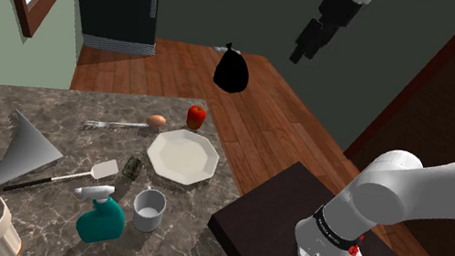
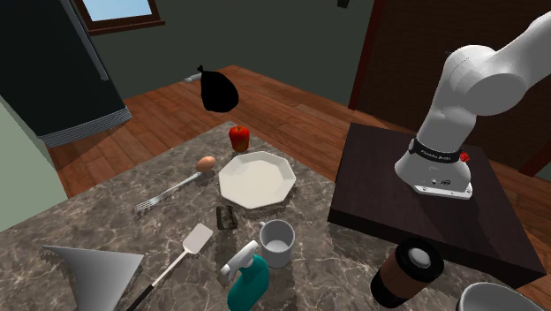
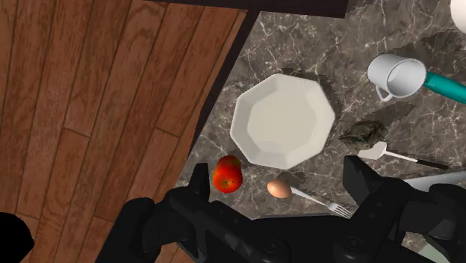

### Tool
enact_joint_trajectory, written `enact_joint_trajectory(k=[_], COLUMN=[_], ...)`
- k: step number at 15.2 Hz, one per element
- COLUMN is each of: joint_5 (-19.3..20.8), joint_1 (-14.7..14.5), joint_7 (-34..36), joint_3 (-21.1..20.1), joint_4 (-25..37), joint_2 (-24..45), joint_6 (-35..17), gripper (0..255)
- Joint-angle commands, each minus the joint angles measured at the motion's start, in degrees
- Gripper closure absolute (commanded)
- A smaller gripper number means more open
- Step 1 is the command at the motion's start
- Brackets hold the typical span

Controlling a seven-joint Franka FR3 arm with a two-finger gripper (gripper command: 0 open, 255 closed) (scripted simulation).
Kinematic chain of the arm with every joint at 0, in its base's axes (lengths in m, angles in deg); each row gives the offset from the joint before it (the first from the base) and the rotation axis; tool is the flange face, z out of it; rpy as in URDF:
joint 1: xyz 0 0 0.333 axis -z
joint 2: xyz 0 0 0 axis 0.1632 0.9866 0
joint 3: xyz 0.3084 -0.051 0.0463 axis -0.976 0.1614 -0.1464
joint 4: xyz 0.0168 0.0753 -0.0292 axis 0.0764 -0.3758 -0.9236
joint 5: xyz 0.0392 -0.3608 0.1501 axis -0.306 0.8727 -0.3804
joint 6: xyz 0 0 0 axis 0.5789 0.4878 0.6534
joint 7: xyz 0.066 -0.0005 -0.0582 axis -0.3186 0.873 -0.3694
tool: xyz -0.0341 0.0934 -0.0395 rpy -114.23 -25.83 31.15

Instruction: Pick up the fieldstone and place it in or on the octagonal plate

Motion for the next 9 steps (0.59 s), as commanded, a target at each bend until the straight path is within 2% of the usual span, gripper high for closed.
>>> enact_joint_trajectory(k=[1,9], joint_5=[0.0,-5.8], joint_1=[0.0,-0.4], joint_7=[0.0,13.4], joint_3=[0.0,-8.9], joint_4=[0.0,-13.2], joint_2=[0.0,-1.9], joint_6=[0.0,-13.6], gripper=[0,0])
